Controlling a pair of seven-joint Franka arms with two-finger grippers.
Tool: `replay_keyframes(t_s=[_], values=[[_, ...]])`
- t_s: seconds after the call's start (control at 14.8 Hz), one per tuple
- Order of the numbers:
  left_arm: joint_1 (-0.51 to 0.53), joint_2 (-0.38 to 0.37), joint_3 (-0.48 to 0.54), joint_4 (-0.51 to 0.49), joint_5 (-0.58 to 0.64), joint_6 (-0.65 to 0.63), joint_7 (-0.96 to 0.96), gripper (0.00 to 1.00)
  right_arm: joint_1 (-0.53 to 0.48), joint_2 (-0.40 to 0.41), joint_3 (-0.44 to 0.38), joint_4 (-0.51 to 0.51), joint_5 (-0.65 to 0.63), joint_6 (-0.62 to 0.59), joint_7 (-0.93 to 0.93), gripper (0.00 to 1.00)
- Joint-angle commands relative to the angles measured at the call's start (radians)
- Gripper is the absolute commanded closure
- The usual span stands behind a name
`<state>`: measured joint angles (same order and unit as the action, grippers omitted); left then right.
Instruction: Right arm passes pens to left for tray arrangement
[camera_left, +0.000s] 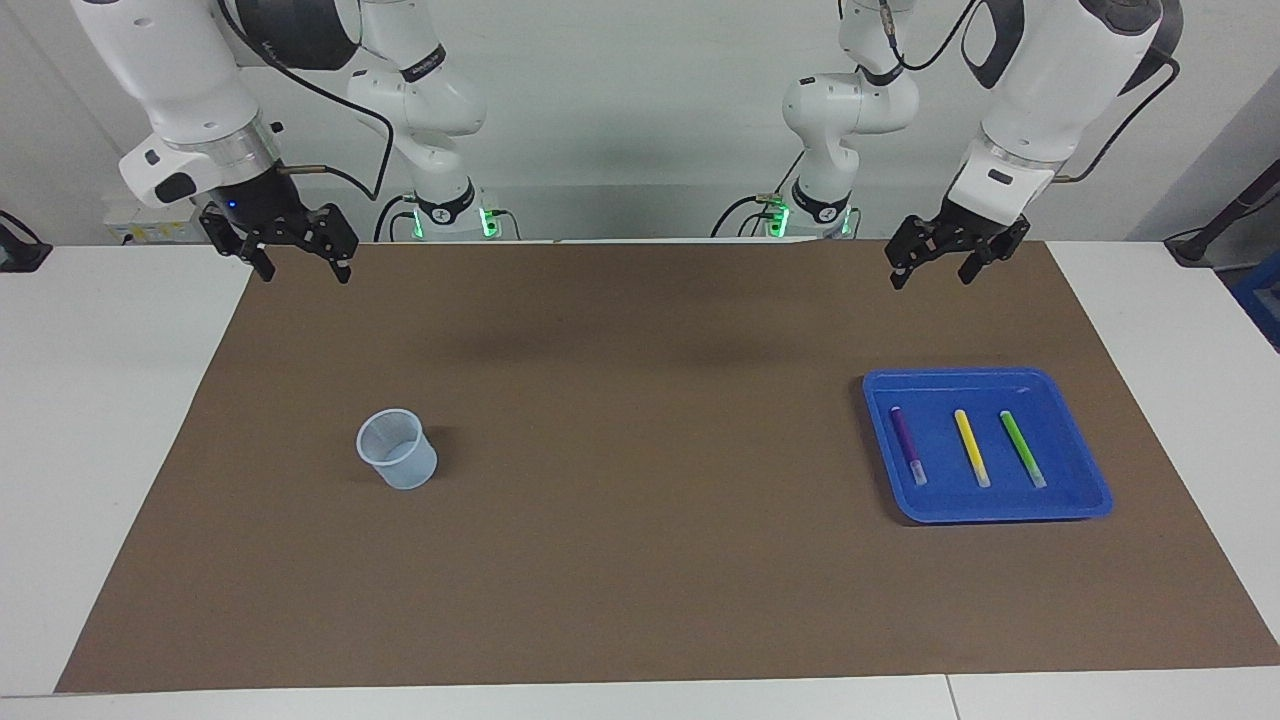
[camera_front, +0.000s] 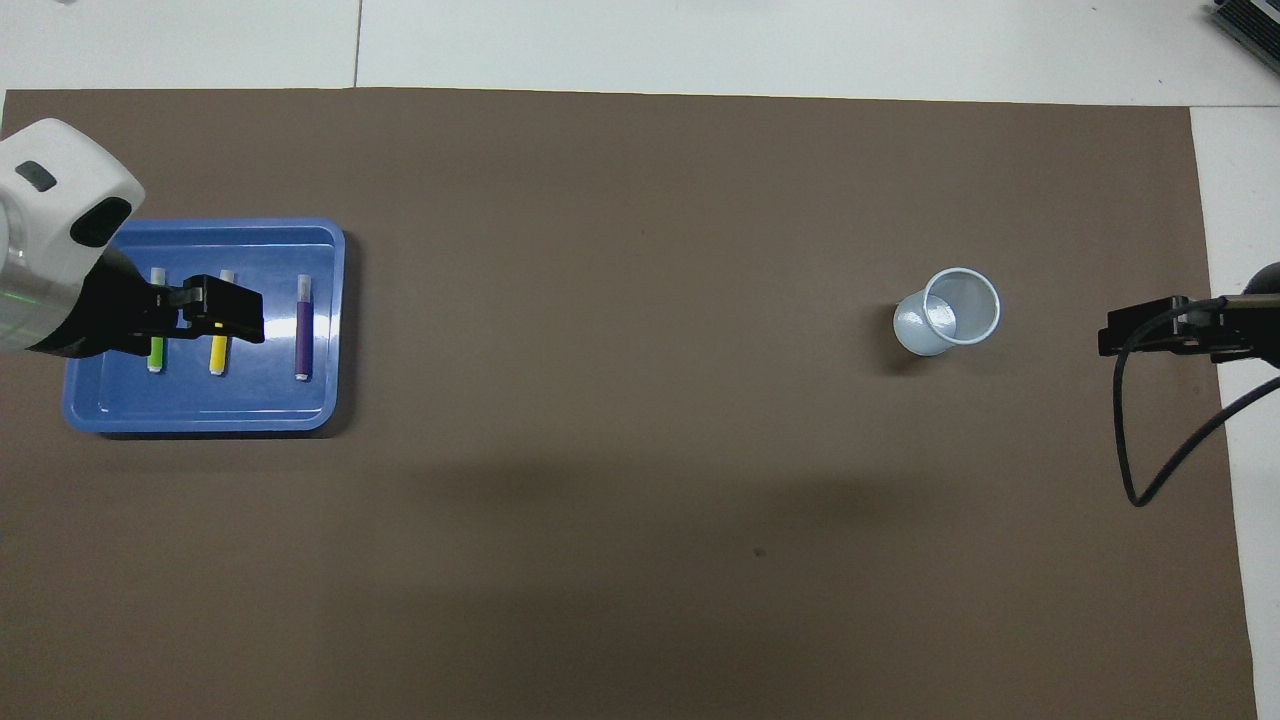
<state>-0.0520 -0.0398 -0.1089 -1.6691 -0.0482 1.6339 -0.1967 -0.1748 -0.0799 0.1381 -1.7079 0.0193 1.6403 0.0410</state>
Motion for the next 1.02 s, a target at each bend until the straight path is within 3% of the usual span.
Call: replay_keyframes(t_s=[0.0,0.95], values=[[-0.009,-0.014,0.009,-0.011,-0.009,-0.005,0.008,0.0,-0.002,-0.029,0.005,-0.032,-0.016,0.007,-0.004,0.0],[-0.014,-0.014,0.009,-0.011,-0.005,0.0,0.008,0.0,-0.002,-0.031,0.009,-0.047,-0.016,0.036,-0.001,0.0]])
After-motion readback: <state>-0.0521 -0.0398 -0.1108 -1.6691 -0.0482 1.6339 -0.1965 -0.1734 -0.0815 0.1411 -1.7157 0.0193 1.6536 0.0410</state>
